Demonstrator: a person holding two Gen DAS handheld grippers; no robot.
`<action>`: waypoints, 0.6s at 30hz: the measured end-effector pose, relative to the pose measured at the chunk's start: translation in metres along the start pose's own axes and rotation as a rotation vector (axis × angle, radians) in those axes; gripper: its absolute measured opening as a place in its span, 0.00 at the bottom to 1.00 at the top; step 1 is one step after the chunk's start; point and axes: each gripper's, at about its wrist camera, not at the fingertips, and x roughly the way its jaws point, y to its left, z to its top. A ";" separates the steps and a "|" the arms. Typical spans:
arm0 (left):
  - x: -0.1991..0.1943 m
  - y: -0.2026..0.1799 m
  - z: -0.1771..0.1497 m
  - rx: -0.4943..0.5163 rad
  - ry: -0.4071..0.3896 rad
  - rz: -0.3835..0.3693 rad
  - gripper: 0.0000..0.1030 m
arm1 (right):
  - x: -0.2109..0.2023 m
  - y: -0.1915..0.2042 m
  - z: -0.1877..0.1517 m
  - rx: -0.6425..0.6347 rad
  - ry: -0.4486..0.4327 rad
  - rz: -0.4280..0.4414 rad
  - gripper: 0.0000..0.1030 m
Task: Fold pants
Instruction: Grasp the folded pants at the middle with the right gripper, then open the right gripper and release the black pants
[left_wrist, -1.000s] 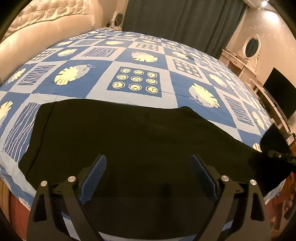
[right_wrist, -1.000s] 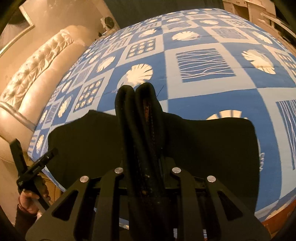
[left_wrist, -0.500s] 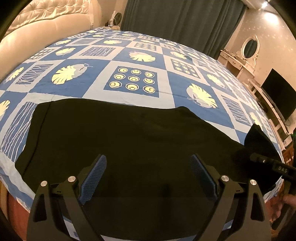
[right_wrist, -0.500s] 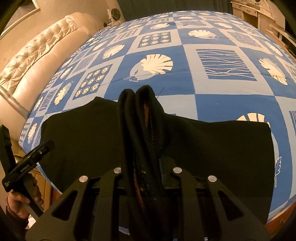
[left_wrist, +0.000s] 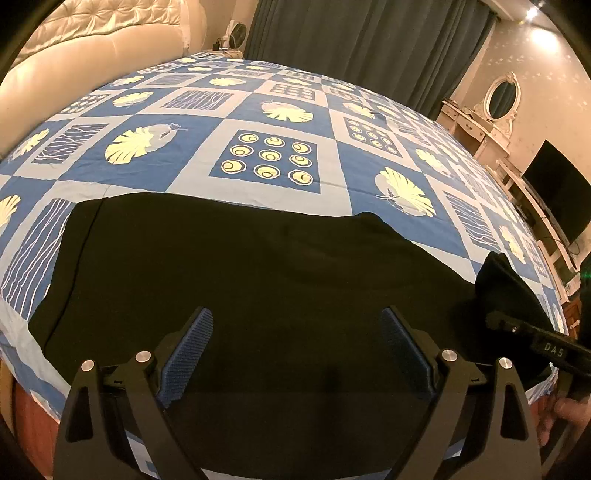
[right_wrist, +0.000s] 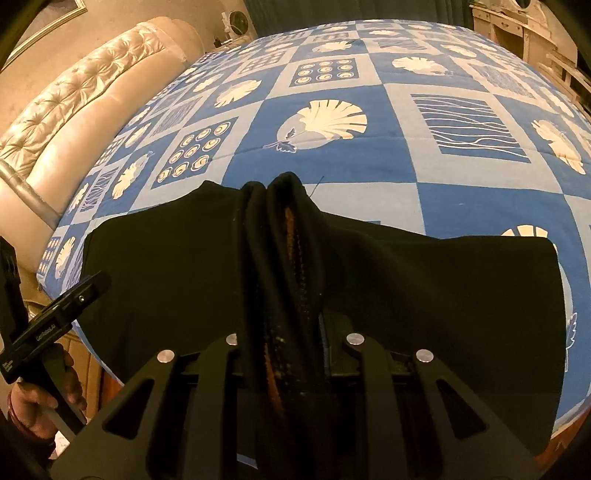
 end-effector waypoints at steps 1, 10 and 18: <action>0.000 0.000 0.000 -0.001 -0.001 0.000 0.88 | 0.001 0.001 0.000 -0.001 0.001 0.001 0.18; -0.001 0.002 -0.002 -0.010 -0.001 0.001 0.88 | 0.011 0.007 -0.005 0.004 0.011 0.005 0.21; -0.002 0.001 -0.003 -0.013 0.001 0.002 0.88 | 0.018 0.003 -0.011 0.028 0.015 0.039 0.28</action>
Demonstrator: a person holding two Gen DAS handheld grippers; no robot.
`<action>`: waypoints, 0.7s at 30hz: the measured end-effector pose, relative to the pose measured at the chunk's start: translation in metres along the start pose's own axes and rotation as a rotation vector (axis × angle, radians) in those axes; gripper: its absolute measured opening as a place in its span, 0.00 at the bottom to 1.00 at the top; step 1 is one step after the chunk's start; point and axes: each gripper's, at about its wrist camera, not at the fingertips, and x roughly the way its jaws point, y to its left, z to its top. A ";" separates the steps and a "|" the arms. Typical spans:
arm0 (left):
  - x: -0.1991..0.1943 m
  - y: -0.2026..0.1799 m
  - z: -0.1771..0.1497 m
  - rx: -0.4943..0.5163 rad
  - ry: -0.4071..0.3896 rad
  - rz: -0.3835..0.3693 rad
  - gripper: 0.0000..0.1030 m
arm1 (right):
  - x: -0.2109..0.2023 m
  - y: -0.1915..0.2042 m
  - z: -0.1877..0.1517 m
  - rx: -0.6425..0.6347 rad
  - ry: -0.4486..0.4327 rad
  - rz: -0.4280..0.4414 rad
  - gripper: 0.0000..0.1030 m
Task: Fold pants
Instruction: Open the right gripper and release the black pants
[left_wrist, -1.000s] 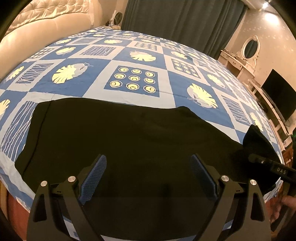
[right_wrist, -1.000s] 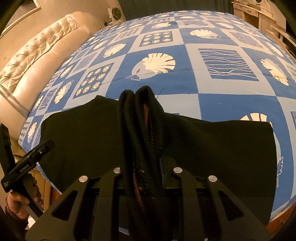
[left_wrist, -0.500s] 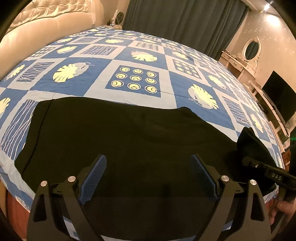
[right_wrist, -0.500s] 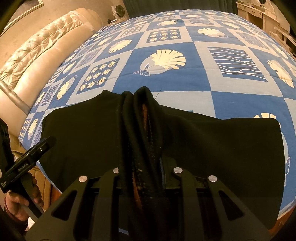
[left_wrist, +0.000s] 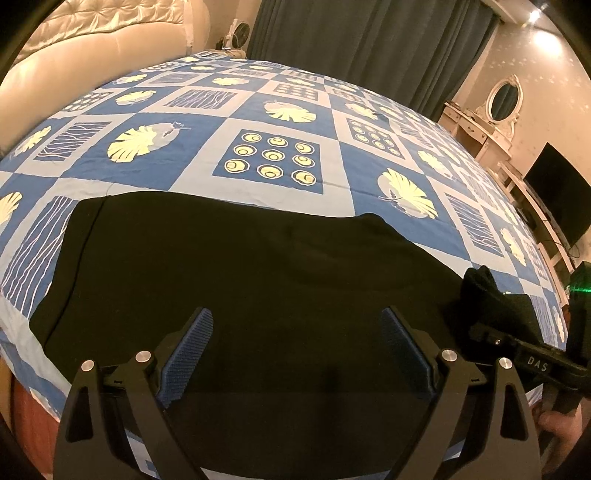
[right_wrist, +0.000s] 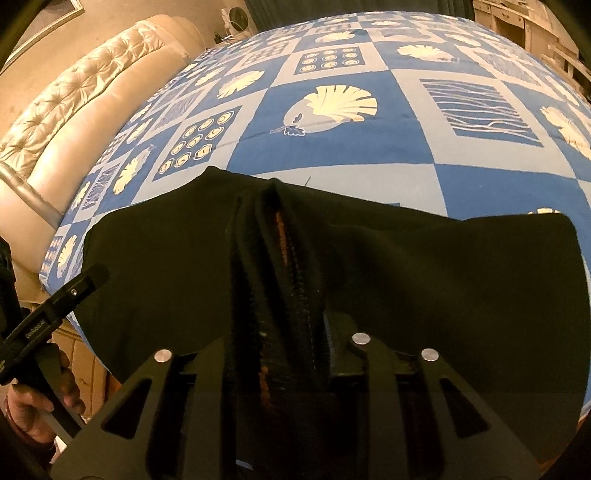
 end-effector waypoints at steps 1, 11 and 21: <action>0.000 0.000 0.000 -0.002 0.000 0.000 0.88 | 0.000 0.000 -0.001 0.003 -0.001 0.005 0.29; -0.001 0.000 -0.002 -0.006 0.001 0.003 0.88 | 0.002 0.014 -0.009 0.026 0.004 0.115 0.56; -0.002 -0.001 -0.004 -0.009 0.002 -0.003 0.88 | 0.018 0.020 -0.005 0.065 0.018 0.202 0.80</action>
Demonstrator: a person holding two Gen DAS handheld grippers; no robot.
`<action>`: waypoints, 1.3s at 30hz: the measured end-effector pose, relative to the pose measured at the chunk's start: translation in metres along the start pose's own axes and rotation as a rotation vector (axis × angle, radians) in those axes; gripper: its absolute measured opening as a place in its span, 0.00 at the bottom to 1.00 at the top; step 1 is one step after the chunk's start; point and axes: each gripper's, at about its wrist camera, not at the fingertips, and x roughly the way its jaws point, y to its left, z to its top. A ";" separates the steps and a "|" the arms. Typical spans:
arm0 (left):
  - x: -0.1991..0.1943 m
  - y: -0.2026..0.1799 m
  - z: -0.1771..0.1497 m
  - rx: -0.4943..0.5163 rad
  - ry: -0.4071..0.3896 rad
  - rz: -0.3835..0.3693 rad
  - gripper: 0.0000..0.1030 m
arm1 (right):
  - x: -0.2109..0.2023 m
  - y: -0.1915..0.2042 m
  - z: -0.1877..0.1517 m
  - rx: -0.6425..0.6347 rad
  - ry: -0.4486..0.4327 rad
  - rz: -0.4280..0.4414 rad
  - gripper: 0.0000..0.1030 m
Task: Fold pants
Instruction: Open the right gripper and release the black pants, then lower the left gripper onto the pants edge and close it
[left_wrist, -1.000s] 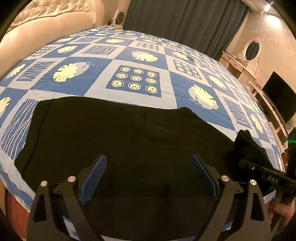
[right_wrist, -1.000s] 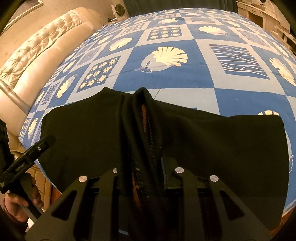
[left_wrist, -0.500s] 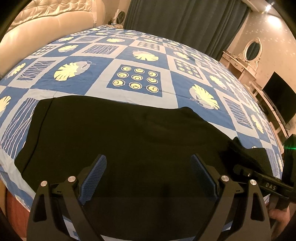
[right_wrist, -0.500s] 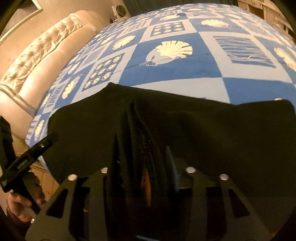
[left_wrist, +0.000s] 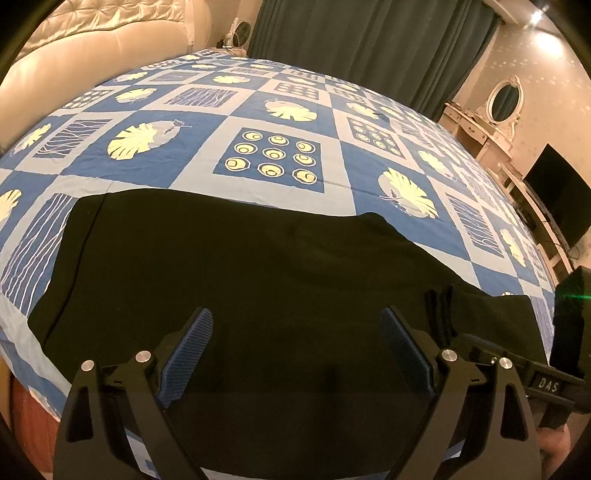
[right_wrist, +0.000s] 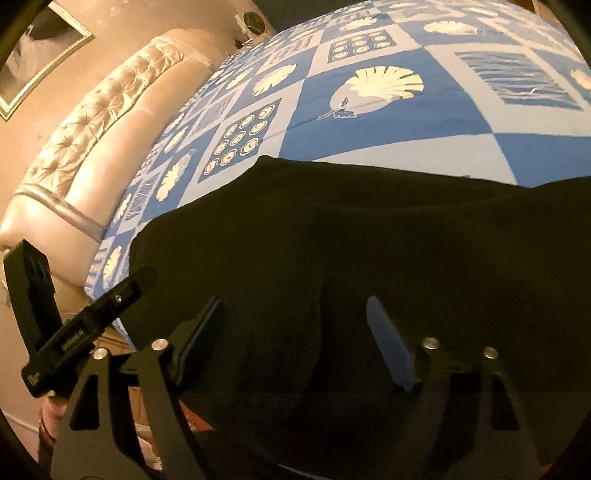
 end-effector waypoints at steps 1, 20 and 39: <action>0.000 0.000 -0.001 0.000 0.000 -0.005 0.88 | 0.000 0.001 0.000 -0.010 0.003 -0.005 0.80; -0.021 0.016 -0.008 -0.004 0.006 0.011 0.88 | -0.071 -0.004 -0.056 -0.173 -0.304 -0.086 0.89; -0.027 0.215 -0.022 -0.267 0.174 -0.217 0.88 | -0.055 -0.003 -0.054 -0.175 -0.235 -0.101 0.90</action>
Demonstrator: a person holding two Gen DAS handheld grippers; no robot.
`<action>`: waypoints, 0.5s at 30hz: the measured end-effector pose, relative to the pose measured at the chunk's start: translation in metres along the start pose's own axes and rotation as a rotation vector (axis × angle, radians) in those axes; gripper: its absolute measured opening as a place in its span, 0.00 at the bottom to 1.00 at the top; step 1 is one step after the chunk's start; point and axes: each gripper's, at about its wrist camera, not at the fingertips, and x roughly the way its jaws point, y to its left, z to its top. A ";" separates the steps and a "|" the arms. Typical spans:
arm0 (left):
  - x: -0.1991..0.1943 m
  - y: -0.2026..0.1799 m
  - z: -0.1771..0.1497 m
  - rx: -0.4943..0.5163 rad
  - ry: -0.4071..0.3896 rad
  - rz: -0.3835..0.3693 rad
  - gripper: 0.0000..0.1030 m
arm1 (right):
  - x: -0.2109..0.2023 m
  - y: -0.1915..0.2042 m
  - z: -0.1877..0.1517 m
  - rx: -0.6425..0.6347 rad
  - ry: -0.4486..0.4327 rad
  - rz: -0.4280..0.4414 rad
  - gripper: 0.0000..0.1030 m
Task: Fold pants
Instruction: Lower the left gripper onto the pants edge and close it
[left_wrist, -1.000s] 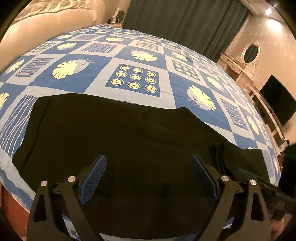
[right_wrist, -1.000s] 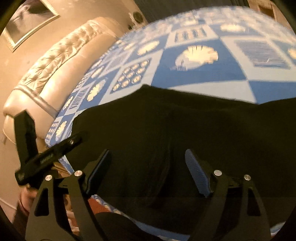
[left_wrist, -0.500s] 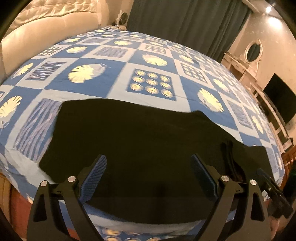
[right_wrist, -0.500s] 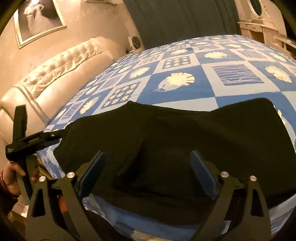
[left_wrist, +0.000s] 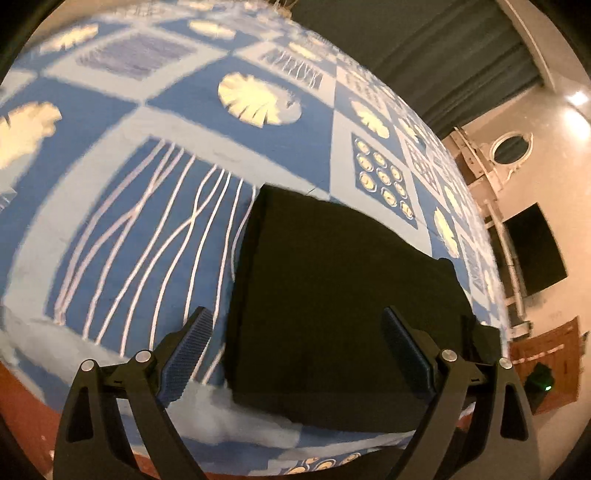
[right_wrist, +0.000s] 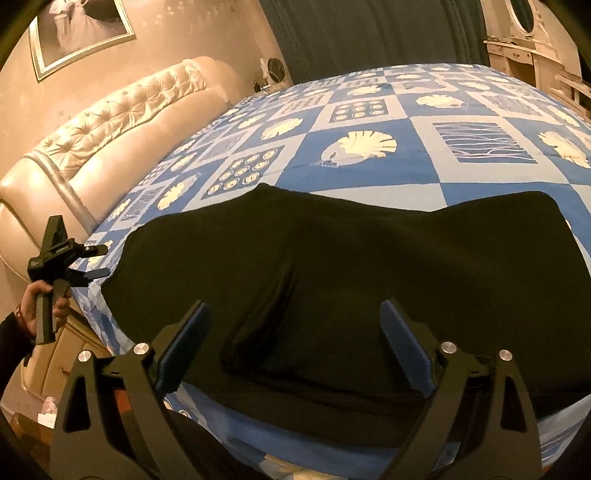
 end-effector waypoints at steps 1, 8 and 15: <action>0.006 0.006 0.001 -0.014 0.020 -0.012 0.88 | 0.001 0.000 -0.001 0.002 0.004 0.000 0.90; 0.016 0.012 0.005 -0.037 0.016 -0.239 0.88 | 0.007 -0.004 -0.001 0.023 0.033 0.000 0.90; 0.033 0.006 0.009 -0.007 0.029 -0.263 0.88 | 0.010 -0.001 -0.001 0.017 0.044 -0.005 0.90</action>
